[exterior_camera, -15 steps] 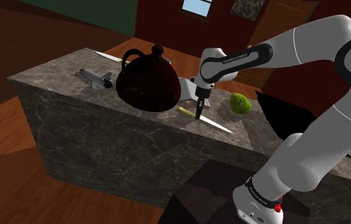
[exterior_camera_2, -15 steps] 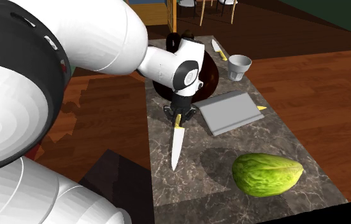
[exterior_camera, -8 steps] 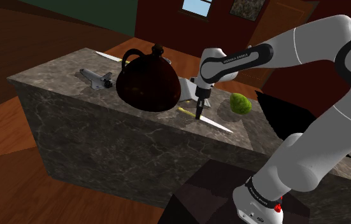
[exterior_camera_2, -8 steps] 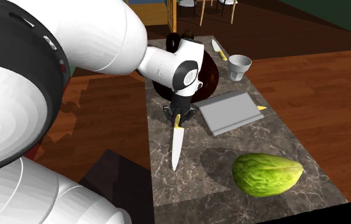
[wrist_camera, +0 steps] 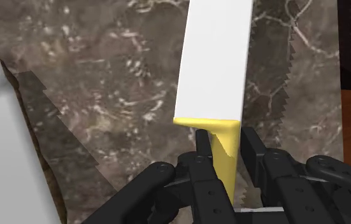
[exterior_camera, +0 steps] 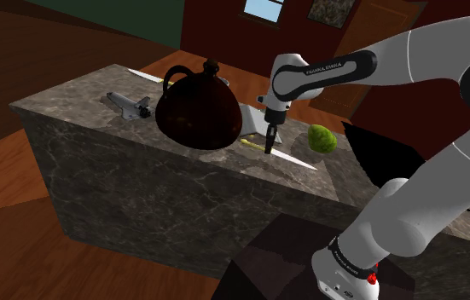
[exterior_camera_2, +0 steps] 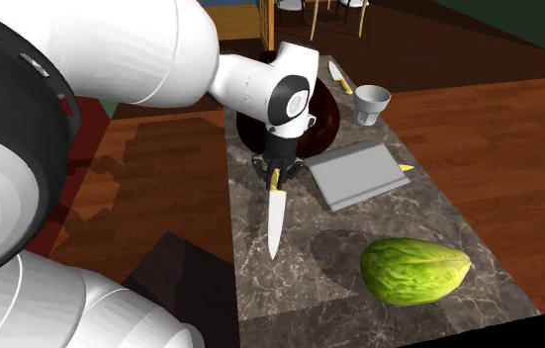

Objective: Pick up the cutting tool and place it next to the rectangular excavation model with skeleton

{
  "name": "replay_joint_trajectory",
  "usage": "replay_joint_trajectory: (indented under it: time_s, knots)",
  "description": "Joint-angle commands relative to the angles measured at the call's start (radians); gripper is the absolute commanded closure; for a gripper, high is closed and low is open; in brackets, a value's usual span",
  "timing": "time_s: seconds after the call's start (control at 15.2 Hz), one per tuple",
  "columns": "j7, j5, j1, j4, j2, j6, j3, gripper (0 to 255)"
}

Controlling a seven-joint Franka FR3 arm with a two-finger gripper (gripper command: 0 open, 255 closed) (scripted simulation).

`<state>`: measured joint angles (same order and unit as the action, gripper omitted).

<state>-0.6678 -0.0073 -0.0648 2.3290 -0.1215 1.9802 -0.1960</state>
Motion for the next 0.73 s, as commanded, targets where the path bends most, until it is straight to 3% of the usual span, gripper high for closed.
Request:
replay_joint_trajectory:
  time_s: [0.0,0.66]
  knots:
    - [0.003,-0.002,0.000,-0.014,-0.013,-0.027,0.001,255]
    - [0.012,-0.010,-0.001,-0.098,-0.068,-0.165,0.006,255]
